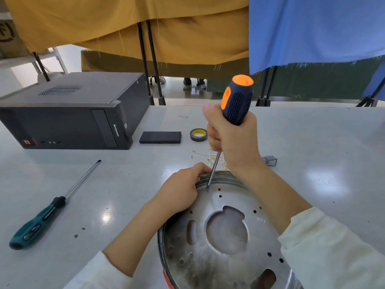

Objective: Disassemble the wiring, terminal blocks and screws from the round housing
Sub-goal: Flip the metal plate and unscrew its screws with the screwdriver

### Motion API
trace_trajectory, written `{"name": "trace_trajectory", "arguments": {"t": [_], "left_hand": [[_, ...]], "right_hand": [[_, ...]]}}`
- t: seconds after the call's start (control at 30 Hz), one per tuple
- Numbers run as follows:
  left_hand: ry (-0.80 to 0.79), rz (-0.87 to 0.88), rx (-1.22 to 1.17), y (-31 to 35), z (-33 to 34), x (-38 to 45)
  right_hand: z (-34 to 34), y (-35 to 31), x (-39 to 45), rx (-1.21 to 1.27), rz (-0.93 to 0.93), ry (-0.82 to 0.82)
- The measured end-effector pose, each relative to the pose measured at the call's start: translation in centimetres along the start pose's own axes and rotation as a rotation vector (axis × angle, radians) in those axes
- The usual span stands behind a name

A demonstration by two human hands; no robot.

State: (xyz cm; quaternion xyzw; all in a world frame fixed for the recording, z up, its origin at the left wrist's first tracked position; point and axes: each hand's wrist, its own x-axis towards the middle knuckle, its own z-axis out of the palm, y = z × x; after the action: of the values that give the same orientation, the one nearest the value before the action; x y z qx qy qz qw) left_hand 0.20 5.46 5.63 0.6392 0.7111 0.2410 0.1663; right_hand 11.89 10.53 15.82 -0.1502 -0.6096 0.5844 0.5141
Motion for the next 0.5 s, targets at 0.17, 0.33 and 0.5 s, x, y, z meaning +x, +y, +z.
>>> {"name": "trace_trajectory", "arguments": {"t": [0.17,0.33,0.5], "left_hand": [[-0.004,-0.003,-0.013,0.0,-0.1,-0.1],[0.001,0.007,-0.001,0.0,-0.1,-0.1],[0.003,0.005,0.002,-0.2,0.1,0.0]], "right_hand": [[-0.6,-0.6,0.4,-0.003,0.109,-0.464],[0.0,0.0,-0.9,-0.084,0.015,-0.396],[-0.2,0.4,-1.7,-0.195,-0.091,-0.146]]}}
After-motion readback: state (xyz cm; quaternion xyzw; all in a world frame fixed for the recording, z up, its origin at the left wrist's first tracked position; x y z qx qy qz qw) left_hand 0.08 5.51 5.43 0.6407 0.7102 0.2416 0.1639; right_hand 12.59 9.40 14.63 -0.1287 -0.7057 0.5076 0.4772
